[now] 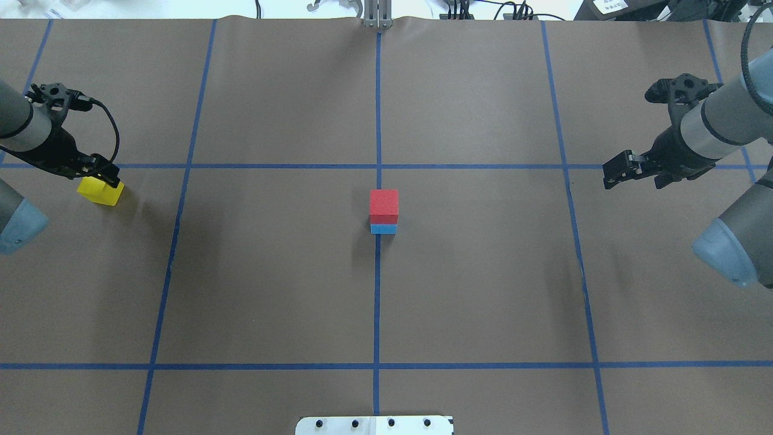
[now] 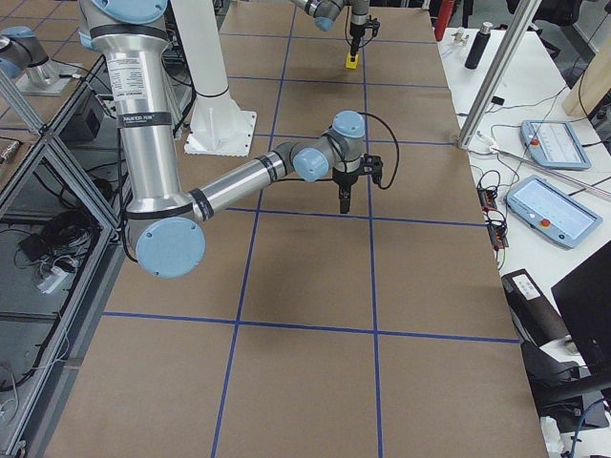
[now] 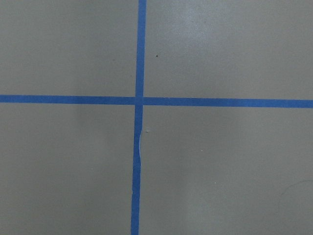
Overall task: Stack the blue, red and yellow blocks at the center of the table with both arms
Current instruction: 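Lower the left gripper onto the yellow cube and grasp it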
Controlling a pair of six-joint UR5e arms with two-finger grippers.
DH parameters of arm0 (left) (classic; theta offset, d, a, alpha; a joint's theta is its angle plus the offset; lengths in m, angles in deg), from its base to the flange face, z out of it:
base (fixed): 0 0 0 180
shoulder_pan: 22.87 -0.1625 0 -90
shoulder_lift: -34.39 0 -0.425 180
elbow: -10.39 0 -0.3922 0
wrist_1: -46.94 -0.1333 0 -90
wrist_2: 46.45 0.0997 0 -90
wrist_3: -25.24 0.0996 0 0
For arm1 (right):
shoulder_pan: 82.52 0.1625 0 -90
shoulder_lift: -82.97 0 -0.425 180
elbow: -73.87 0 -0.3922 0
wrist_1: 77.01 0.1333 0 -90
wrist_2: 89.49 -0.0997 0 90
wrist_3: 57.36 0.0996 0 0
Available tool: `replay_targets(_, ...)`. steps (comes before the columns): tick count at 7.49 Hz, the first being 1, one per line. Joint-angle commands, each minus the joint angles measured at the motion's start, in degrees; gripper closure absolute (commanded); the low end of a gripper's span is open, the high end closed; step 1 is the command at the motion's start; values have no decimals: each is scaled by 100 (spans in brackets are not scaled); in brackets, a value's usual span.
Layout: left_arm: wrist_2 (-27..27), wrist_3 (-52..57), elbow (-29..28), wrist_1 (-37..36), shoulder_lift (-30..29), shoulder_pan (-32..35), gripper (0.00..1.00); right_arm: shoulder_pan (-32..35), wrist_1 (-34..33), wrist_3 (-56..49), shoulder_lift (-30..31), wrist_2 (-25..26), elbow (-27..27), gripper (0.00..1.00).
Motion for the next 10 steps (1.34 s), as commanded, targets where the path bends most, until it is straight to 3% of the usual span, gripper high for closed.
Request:
replay_targets(1,1,43,-21,23,-2,-162,0,0,0,3,0,0,-3,0)
replay_targets(4,1,105,-39,23,-28,-171,6,9,0,3,9,-9,41,0)
replay_targets(5,19,96,-47,15,-37,-179,33,9,0,3,9,-9,50,0)
replay_targets(6,10,35,-30,-20,-72,-179,85,9,0,3,9,-9,41,0)
replay_targets(7,2,17,5,-81,-185,-179,100,9,0,3,26,0,32,0)
replay_targets(8,-25,0,75,-169,-256,-179,100,9,0,3,26,0,41,0)
replay_targets(10,-306,-1241,845,-695,-781,-205,100,52,0,-49,35,-26,41,0)
